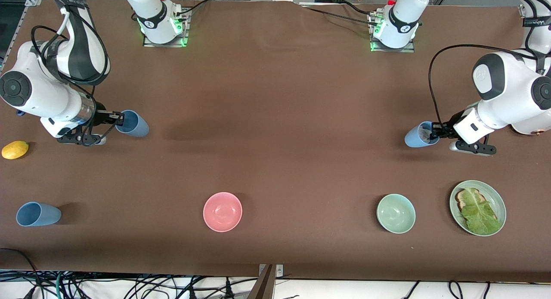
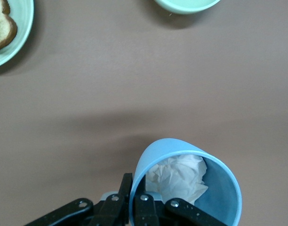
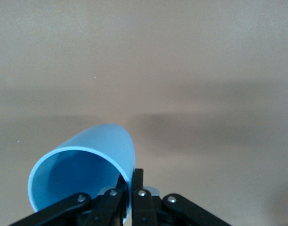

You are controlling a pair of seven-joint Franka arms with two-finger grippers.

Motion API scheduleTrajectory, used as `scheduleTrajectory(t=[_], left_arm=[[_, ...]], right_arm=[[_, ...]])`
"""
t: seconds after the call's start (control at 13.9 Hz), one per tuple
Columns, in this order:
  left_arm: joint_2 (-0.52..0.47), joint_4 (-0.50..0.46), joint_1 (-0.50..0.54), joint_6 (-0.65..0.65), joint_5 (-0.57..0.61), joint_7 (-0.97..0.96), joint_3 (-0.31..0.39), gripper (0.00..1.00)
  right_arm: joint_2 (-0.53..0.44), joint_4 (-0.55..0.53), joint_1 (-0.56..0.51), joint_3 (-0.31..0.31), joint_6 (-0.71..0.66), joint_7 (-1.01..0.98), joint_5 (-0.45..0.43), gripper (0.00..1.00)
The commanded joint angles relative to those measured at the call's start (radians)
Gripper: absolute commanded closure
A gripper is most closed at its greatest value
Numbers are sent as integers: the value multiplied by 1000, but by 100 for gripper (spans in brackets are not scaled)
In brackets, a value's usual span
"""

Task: Stack blue cups with both arms
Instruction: 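Carry the tissue-filled blue cup to mid-table with the left gripper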

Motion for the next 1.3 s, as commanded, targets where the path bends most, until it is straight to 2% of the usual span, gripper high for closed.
scheduleTrajectory(t=[0.0,0.29,0.5,0.79,1.22], left_arm=[[2,43,-43,-48,-26,-92,-10,100],[12,72,-52,-42,-23,-325,-125,100],[31,95,-110,-30,-20,-524,-174,100],[75,138,-223,5,-18,-755,-182,100],[196,278,-414,7,55,-1144,-182,100]], right_arm=[[6,23,0,5,-23,12,1,100],[6,23,0,5,-23,12,2,100],[6,23,0,5,-21,12,2,100],[8,25,0,5,-21,12,4,100],[15,34,0,5,-20,10,5,100]])
